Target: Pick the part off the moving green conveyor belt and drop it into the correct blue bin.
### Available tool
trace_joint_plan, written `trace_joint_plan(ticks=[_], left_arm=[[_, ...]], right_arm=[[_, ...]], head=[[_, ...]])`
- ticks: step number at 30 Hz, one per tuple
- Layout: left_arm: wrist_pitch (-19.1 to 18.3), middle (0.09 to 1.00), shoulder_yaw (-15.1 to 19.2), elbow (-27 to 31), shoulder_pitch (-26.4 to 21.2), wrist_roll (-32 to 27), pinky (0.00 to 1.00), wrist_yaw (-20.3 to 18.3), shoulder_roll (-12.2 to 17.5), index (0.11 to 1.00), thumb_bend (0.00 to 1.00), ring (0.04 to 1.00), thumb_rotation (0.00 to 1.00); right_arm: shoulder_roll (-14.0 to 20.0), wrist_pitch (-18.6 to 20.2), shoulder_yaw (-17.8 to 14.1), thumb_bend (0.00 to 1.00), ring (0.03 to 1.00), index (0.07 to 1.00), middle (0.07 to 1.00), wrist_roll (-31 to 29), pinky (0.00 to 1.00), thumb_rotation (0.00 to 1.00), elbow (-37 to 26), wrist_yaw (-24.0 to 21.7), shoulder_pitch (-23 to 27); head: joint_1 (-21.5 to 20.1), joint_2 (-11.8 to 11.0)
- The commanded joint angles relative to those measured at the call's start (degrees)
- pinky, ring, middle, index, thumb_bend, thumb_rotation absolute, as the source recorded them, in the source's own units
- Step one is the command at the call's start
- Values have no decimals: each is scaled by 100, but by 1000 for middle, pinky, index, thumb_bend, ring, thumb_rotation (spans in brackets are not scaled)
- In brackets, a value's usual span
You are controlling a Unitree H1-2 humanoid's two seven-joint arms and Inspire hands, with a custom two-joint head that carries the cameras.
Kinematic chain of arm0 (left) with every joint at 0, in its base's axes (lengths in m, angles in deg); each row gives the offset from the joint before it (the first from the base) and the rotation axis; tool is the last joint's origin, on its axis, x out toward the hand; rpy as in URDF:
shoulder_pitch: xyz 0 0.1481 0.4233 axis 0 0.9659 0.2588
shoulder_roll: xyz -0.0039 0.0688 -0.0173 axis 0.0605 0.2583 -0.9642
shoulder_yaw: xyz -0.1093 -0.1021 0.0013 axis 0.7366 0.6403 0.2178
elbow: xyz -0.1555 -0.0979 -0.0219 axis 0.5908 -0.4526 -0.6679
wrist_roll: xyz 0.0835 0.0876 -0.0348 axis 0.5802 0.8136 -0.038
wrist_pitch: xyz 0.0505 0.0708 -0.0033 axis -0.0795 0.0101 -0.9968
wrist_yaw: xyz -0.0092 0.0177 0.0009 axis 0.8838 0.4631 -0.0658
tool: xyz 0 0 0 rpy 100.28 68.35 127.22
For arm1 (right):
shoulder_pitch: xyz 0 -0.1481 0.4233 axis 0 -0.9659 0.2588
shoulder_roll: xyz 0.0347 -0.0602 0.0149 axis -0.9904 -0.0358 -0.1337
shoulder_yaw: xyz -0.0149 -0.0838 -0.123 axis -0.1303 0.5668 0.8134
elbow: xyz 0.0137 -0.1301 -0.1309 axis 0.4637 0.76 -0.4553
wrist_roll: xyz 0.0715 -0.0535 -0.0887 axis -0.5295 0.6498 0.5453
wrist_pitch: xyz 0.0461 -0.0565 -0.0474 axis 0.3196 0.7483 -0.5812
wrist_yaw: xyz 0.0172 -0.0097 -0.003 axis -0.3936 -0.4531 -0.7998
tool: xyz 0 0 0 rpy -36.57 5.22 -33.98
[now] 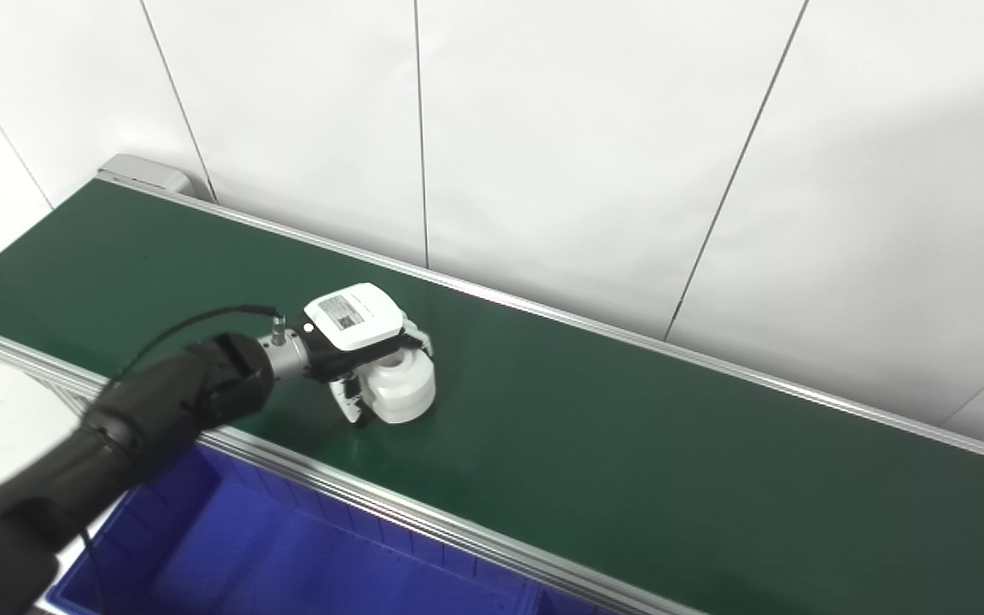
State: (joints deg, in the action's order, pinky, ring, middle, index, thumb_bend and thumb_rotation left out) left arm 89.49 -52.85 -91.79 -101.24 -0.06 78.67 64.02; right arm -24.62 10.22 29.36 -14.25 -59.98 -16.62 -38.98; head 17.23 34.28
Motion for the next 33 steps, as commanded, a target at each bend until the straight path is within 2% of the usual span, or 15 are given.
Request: trace_joint_plan(ticks=[1,4,8,17,22,23,26,30,33], left_arm=[[42,495,-156,-80,128,-64,456,298,-282,493,529,462,6],[40,490,-251,-66,138,-74,418,312,-375,484,523,440,0],[-24,500,-184,145,211,-506,418,-44,-384,476,521,462,0],[37,484,58,815,483,-1257,387,-322,-147,488,522,438,0],[15,476,432,1844,792,-1604,378,-650,103,492,523,424,0],[-57,471,523,2136,870,-1703,376,-794,163,495,523,421,0],[-367,490,849,3072,1181,-1988,405,-1262,353,482,523,448,0],[-735,459,1347,4256,1771,-2228,347,-1729,577,505,522,390,0],[-922,480,1645,4678,2307,-2244,374,-1978,649,490,523,421,0]], right_arm=[[-26,-28,35,776,1000,1000,1000,-57,1000,1000,-314,-35,43],[-41,-15,41,787,1000,1000,1000,-40,1000,1000,-359,-11,6],[-63,-14,58,804,1000,1000,1000,-20,1000,1000,-407,7,-22],[-71,108,74,810,1000,1000,1000,-73,1000,1000,-543,-2,-59],[-26,182,50,802,1000,1000,1000,-85,1000,1000,-618,-9,-64],[-4,219,41,802,1000,1000,1000,-81,1000,1000,-652,-11,-68],[58,326,19,816,1000,1000,1000,-82,1000,1000,-749,-26,-76],[176,580,-27,824,1000,1000,1000,-221,1000,1000,-964,-77,-69],[247,714,-55,820,1000,1000,1000,-290,1000,1000,-1107,-92,-61]], head=[[8,16],[11,22],[-3,44],[0,119],[179,307],[320,419],[469,515],[1041,917],[1276,1050]])
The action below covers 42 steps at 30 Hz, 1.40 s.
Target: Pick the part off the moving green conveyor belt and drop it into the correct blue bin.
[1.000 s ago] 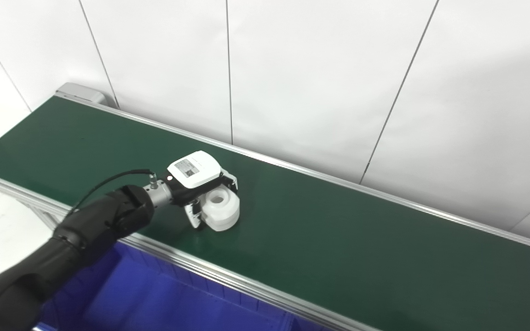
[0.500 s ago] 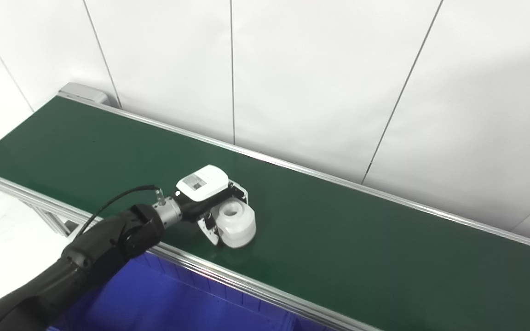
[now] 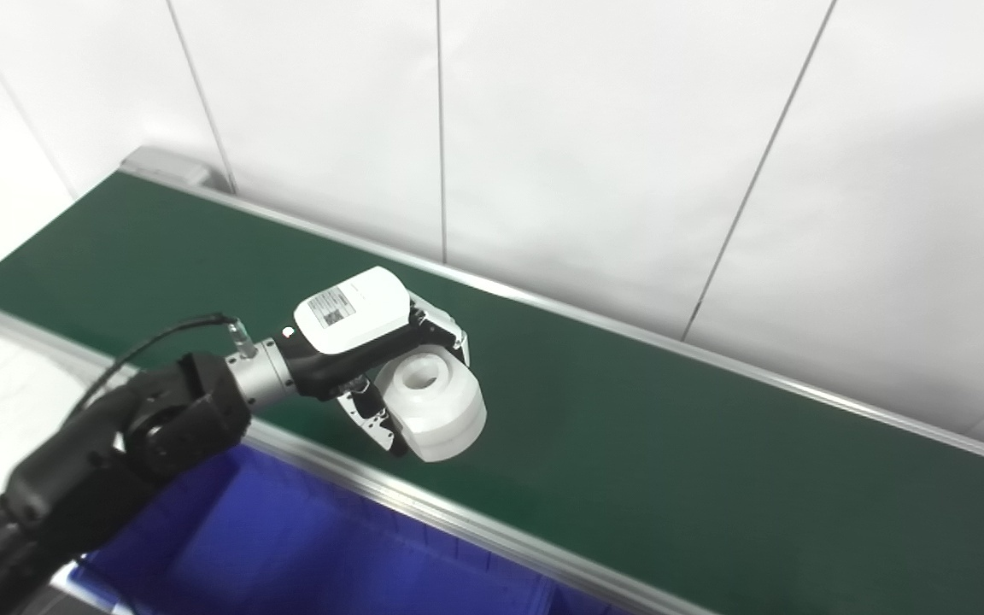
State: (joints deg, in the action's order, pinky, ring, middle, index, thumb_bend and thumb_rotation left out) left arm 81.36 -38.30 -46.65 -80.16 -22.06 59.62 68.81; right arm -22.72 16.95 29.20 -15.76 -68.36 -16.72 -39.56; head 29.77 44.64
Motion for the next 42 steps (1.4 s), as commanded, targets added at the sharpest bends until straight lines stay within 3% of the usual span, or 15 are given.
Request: trace_joint_plan(ticks=[1,5,9,14,20,26,27,28,30,33,37,42], left_arm=[[-156,483,266,250,360,7,380,-136,176,488,523,427,0],[-177,489,432,241,1020,287,420,-251,67,482,523,457,0],[-152,495,237,-231,1400,603,418,-324,-97,477,523,449,0],[-351,497,90,-731,1467,922,359,-422,-233,478,523,432,0],[-391,482,78,-896,1302,1111,328,-616,-71,491,523,406,0],[-767,487,-90,-1029,1018,1394,371,-1116,15,492,522,447,0],[-735,549,-66,-1092,1012,1289,404,-1108,23,493,521,492,39],[-729,622,-36,-1132,1017,1181,469,-1126,34,578,709,565,236],[-870,749,47,-1084,1082,967,615,-1258,52,705,924,714,503],[-1057,843,144,-942,1209,616,736,-1481,109,803,995,830,708],[-1059,851,252,-768,1309,144,734,-1599,139,827,1000,832,769],[-1079,852,318,-359,1421,-514,705,-1803,174,834,1000,819,716]], right_arm=[[73,84,-43,809,1000,1000,1000,-215,1000,1000,-307,-104,10],[79,253,-52,810,1000,1000,1000,-445,1000,1000,-398,-159,53],[77,339,-64,807,1000,1000,1000,-531,1000,1000,-466,-171,82],[73,419,-39,803,1000,1000,1000,-604,1000,1000,-522,-201,158],[6,388,-47,788,1000,1000,1000,-516,1000,1000,-552,-144,153],[-20,388,-68,800,1000,1000,1000,-571,1000,1000,-593,-137,97],[-20,386,-68,799,1000,1000,1000,-581,1000,1000,-596,-141,91],[-19,385,-66,800,1000,1000,1000,-587,1000,1000,-598,-144,88],[-11,361,-62,795,1000,1000,1000,-602,1000,1000,-585,-164,91],[-3,328,-66,790,1000,1000,1000,-630,1000,1000,-551,-185,106],[9,331,-66,791,1000,1000,1000,-618,1000,1000,-554,-187,124],[8,355,-57,805,1000,1000,1000,-578,1000,1000,-556,-177,139]], head=[[144,80],[247,197],[312,247],[337,249],[271,246],[141,257],[138,262],[138,262],[138,262],[133,264],[140,272],[78,292]])
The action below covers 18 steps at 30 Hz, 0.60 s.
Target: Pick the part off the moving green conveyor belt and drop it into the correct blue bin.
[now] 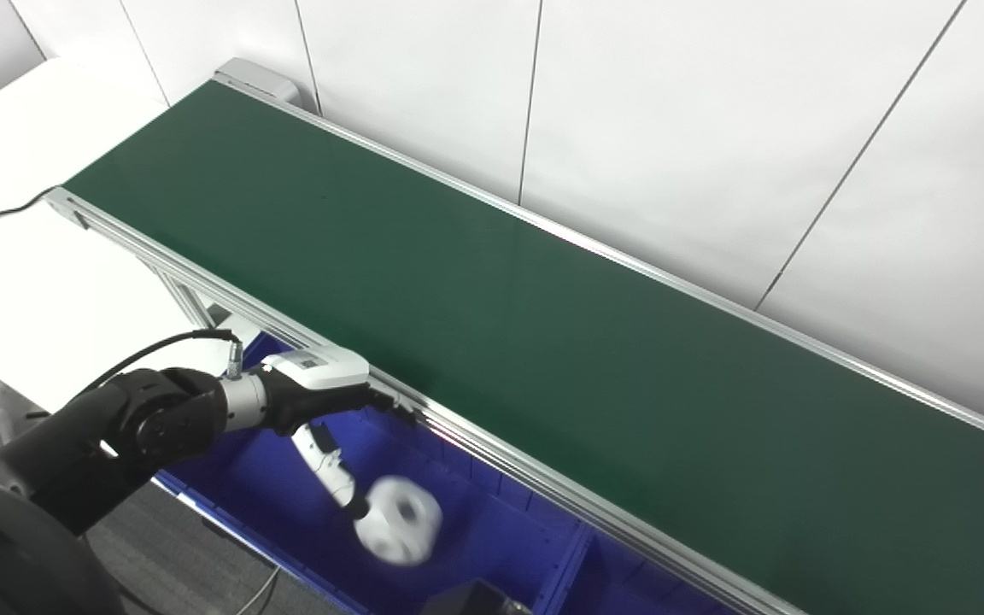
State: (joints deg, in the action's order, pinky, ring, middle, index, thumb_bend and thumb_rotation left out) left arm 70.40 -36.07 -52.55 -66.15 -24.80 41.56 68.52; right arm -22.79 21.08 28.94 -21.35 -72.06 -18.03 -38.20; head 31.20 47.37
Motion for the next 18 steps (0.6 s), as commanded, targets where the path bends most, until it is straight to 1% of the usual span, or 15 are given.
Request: trace_joint_plan(ticks=[1,3,5,6,7,8,9,10,12,13,14,15,16,17,18], left_arm=[[4,852,99,315,30,-338,700,-36,208,836,1000,818,711],[-257,853,118,687,48,-749,700,-213,185,844,1000,817,706],[-620,848,149,1139,57,-1512,704,-398,137,847,1000,815,707],[-774,847,187,1286,64,-1961,708,-453,109,847,1000,817,701],[-977,857,229,1462,68,-2469,739,-486,58,854,1000,835,672],[-1183,859,312,1738,107,-3161,744,-367,-109,855,1000,838,668],[-1332,866,373,1938,134,-3647,743,-276,-229,859,1000,839,653],[-1368,872,467,2091,180,-4066,747,-160,-334,864,1000,842,654],[-1327,905,594,2272,186,-4606,787,182,-776,887,1000,876,685],[-1246,917,681,2351,173,-4598,809,464,-1127,896,1000,895,700],[-1104,905,757,2348,156,-4482,811,751,-1507,894,1000,891,738],[-1013,905,843,2325,149,-4404,836,997,-1812,903,963,895,705],[-1035,905,904,2351,139,-4246,840,1282,-2175,905,955,896,698],[-1128,899,954,2394,134,-4143,844,1517,-2455,905,907,887,664],[-1211,909,932,2452,135,-3991,860,1697,-2753,919,840,896,649]], right_arm=[[14,-54,-27,807,1000,1000,1000,-6,1000,1000,-190,-43,5],[3,-52,-18,814,1000,1000,1000,25,1000,1000,-203,-33,1],[-14,-61,-3,819,1000,1000,1000,86,1000,1000,-213,-16,-5],[-34,-64,12,820,1000,1000,1000,125,1000,1000,-222,-3,-10],[-47,-75,23,820,1000,1000,1000,158,1000,1000,-224,4,-13],[-71,-104,46,820,1000,1000,1000,223,1000,1000,-230,22,-18],[-89,-125,61,815,1000,1000,1000,271,1000,1000,-234,33,-21],[-141,-134,104,814,1000,1000,1000,349,1000,1000,-265,59,-36],[-249,-150,185,818,997,1000,1000,557,993,1000,-338,136,-69],[-309,-157,222,821,990,1000,1000,664,981,1000,-377,181,-86],[-373,-164,258,832,958,1000,1000,775,929,989,-411,230,-97],[-467,-139,313,843,931,1000,994,888,891,965,-462,291,-110],[-592,-49,370,844,928,1000,993,981,886,962,-539,365,-125],[-760,66,460,855,914,1000,985,1120,872,940,-633,454,-139],[-897,160,525,861,903,1000,978,1258,862,927,-712,538,-147]], head=[[-74,21],[-173,45],[-322,67],[-582,112],[-630,118],[-1025,182],[-1025,182],[-1721,288],[-2500,370],[-2919,402],[-3353,434],[-3892,474],[-4268,498],[-4892,522],[-4892,522]])
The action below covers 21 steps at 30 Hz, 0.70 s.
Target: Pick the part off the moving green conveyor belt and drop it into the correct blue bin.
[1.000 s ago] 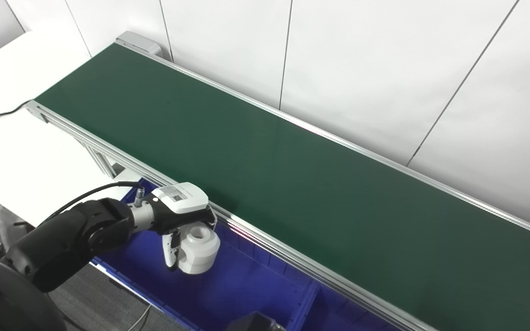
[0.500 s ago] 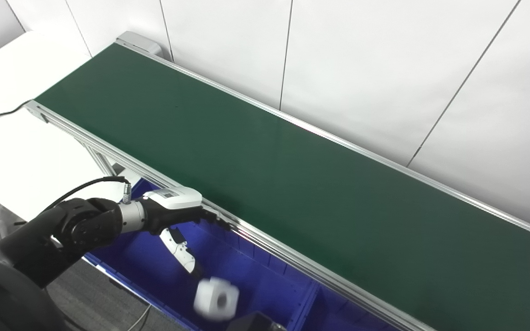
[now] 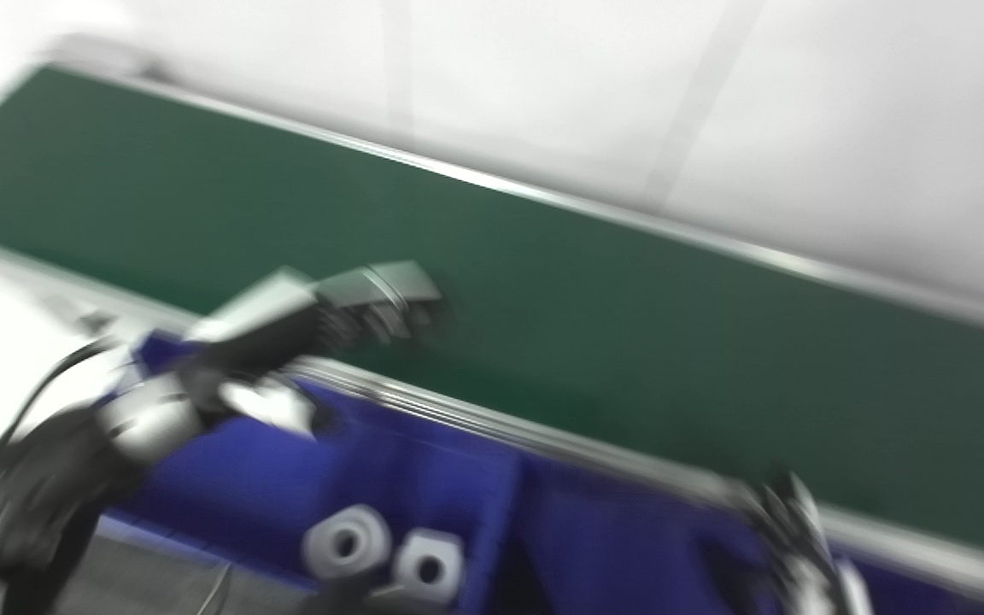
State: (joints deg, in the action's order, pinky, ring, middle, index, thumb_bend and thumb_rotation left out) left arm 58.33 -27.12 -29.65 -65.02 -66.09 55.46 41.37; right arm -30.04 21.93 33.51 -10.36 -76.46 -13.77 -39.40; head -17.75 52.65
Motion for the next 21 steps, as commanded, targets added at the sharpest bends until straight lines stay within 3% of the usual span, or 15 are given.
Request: trace_joint_plan(ticks=[1,4,7,10,13,16,21], left_arm=[[-18,930,13,187,22,317,892,436,-271,941,757,916,635],[279,989,-265,1,143,1002,984,607,-798,990,663,979,607],[658,999,-625,-620,535,1512,998,643,-1023,999,694,998,667],[1070,1000,-876,-1305,686,2139,1000,567,-762,1000,746,1000,819],[1234,1000,-1021,-1922,515,2390,1000,521,-503,1000,728,1000,812],[1127,1000,-1159,-1973,418,2485,989,559,-513,1000,774,1000,827],[1201,1000,-1377,-1856,471,2674,970,698,-676,1000,754,1000,806]], right_arm=[[-328,178,157,861,893,1000,970,350,848,923,-346,208,-30],[-652,440,375,840,902,1000,979,696,865,945,-474,342,-2],[-831,590,515,829,925,1000,998,768,898,944,-541,361,64],[-912,679,588,821,924,1000,995,883,896,934,-636,436,92],[-916,703,619,832,903,1000,983,976,864,937,-682,496,113],[-827,685,602,840,905,1000,984,941,849,937,-749,489,111],[-615,808,475,822,909,1000,990,751,859,936,-959,431,38]], head=[[-429,16],[-795,74],[-921,154],[-934,294],[-854,360],[-601,436],[-266,554]])
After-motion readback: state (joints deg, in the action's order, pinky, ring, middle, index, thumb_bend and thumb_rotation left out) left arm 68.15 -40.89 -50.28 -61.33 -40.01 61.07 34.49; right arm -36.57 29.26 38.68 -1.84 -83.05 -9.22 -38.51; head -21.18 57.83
